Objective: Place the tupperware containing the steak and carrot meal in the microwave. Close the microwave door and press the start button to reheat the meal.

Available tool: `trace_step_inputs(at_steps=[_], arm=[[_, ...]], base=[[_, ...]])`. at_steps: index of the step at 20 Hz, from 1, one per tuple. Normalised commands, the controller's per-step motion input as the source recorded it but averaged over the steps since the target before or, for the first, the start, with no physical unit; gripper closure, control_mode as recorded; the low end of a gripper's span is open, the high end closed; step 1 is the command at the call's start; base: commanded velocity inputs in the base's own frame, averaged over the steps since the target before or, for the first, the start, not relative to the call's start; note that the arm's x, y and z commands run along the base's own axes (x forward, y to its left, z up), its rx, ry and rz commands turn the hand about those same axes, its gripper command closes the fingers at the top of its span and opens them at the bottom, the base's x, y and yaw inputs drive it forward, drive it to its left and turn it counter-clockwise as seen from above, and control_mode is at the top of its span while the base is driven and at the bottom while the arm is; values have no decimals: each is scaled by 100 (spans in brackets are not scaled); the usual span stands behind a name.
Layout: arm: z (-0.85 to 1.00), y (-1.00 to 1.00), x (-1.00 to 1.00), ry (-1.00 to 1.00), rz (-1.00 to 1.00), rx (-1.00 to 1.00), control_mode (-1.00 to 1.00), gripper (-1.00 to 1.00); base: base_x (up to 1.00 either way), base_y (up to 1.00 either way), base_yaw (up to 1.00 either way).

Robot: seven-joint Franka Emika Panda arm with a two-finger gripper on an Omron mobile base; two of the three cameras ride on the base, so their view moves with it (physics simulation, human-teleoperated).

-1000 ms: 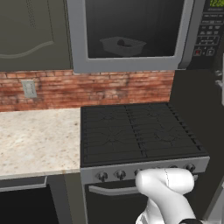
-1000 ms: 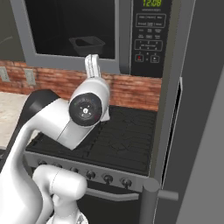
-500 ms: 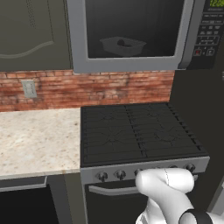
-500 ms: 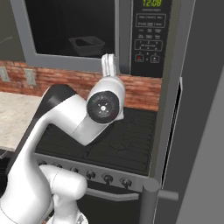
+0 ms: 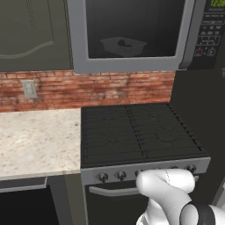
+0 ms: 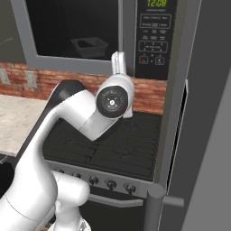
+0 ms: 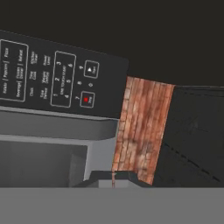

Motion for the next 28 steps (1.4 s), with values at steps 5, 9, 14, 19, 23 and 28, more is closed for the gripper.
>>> trace_step_inputs(at_steps=[5,9,14,19,23,28], arm=[[0,0,25,0,-2,0,-100,100],[0,-3,24,0,-1,0,-100,100],[5,-4,20,0,-1,0,-100,100],[13,0,10,-1,0,0,-100,100],[14,-3,1,-3,0,0,-100,100],[10,-6,0,-4,0,0,-100,100]], base=[[0,0,0],[0,0,0],[0,0,0],[0,0,0],[0,0,0],[0,0,0]])
